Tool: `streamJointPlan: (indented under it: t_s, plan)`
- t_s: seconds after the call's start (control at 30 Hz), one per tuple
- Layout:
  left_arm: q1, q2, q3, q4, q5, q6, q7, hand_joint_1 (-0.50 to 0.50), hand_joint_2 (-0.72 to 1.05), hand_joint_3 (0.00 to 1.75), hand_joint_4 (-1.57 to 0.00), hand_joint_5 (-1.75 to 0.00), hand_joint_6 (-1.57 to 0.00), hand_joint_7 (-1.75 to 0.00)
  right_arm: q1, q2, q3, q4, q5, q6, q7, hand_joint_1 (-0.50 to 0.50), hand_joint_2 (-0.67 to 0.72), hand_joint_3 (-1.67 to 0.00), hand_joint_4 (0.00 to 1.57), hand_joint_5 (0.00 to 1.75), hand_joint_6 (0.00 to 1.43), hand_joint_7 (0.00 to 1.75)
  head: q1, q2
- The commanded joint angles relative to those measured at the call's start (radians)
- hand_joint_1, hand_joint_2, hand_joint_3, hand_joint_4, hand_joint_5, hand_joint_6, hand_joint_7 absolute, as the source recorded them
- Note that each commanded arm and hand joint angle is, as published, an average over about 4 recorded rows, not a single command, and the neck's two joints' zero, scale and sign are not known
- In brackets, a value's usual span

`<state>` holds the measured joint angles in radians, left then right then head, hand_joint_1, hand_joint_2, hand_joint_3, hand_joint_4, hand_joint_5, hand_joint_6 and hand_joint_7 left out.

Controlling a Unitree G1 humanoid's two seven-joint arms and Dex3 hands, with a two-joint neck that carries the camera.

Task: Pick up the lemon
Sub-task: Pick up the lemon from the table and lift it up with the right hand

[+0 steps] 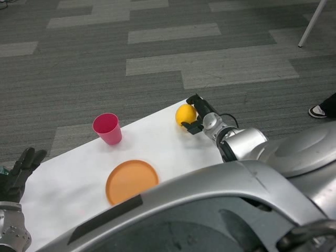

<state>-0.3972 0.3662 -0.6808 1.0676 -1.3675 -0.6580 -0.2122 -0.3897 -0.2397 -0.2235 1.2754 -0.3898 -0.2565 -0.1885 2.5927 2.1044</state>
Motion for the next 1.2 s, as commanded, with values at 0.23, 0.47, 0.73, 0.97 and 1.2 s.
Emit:
streamJointPlan:
  t_s: [0.23,0.47,0.73,0.97,1.2]
  plan:
    - [-0.002,0.011,0.006,0.008,-0.009,-0.004,-0.001,0.50,0.52,0.09,-0.07,0.00,0.00,0.00,0.031,0.030,-0.002,-0.086,0.019,-0.060,0.070,-0.33,-0.60,-1.27,0.29,1.75,0.69,0.84,0.005,0.000]
    - [-0.002,0.011,0.004,0.010,-0.009,-0.003,-0.001,0.50,0.52,0.09,-0.07,0.00,0.00,0.00,0.048,0.042,0.001,-0.128,0.023,-0.087,0.101,-0.33,-0.60,-1.27,0.26,1.75,0.66,0.84,0.012,-0.002]
    - [-0.002,0.013,0.004,0.009,-0.009,-0.005,-0.001,0.50,0.52,0.09,-0.07,0.00,0.00,0.00,0.077,0.036,-0.003,-0.143,0.039,-0.086,0.137,-0.33,-0.60,-1.23,0.23,1.75,0.57,0.84,0.020,-0.004]
    - [-0.002,0.013,0.007,0.011,-0.009,-0.005,-0.001,0.50,0.52,0.09,-0.07,0.00,0.00,0.00,0.160,0.039,0.006,-0.264,0.092,-0.086,0.202,-0.33,-0.60,-1.27,0.24,1.75,0.57,0.84,0.021,-0.003]
    - [-0.009,0.013,0.005,0.011,-0.009,-0.005,-0.001,0.50,0.52,0.09,-0.07,0.00,0.00,0.00,0.239,0.033,0.078,-0.370,0.210,-0.105,0.243,-0.33,-0.60,-1.27,0.26,1.75,0.54,0.84,0.042,-0.005]
